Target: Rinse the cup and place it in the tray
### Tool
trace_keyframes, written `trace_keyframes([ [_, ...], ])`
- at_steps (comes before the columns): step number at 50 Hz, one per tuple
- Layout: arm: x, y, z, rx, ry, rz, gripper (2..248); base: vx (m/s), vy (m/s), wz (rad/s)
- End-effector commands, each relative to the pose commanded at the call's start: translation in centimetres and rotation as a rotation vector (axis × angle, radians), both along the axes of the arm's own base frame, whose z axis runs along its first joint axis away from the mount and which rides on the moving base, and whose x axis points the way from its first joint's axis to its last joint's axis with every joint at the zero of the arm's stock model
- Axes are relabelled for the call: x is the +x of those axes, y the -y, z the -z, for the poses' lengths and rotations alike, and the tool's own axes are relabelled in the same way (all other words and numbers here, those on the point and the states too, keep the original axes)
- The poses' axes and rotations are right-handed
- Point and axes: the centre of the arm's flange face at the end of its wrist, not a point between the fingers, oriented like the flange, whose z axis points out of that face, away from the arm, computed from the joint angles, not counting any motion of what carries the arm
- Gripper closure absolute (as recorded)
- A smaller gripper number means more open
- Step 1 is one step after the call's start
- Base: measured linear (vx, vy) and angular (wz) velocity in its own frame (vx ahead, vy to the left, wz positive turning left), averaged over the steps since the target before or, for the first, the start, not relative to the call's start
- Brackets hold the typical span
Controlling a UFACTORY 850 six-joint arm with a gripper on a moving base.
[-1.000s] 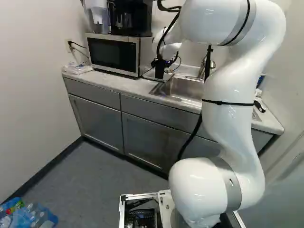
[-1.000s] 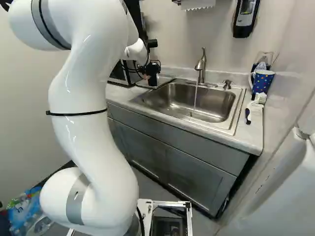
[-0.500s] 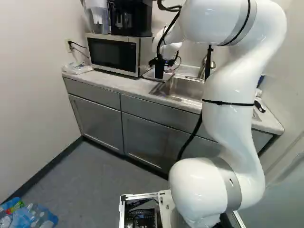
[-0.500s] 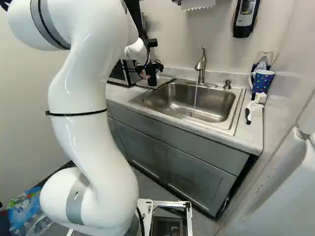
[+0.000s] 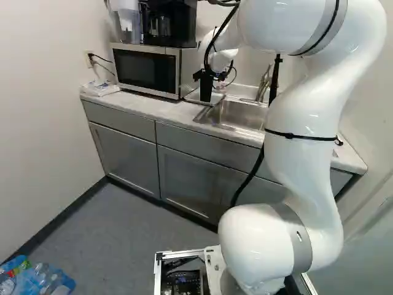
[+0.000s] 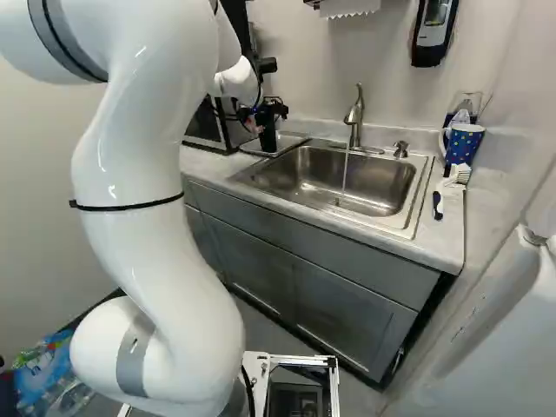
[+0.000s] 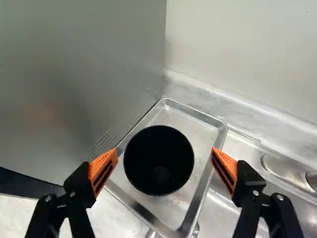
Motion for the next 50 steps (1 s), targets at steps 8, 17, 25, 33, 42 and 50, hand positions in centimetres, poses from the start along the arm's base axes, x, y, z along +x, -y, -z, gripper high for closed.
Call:
trace_keyframes([
  [8,-0.2,0.0,-1.0,0.000,0.016,0.000,3,0.000,0.000,0.000],
  [17,-0.4,0.0,-2.0,-0.001,0.033,0.000,3,0.000,0.000,0.000],
  [25,-0.6,0.0,-3.0,-0.001,0.049,0.000,3,0.000,0.000,0.000],
  [33,-0.8,0.0,-3.9,-0.001,0.065,0.000,3,0.000,0.000,0.000],
  [42,-1.2,0.4,-5.0,-0.002,0.082,0.007,3,0.000,0.000,0.000],
  [50,-1.9,1.4,-5.9,-0.003,0.096,0.023,3,0.000,0.000,0.000],
])
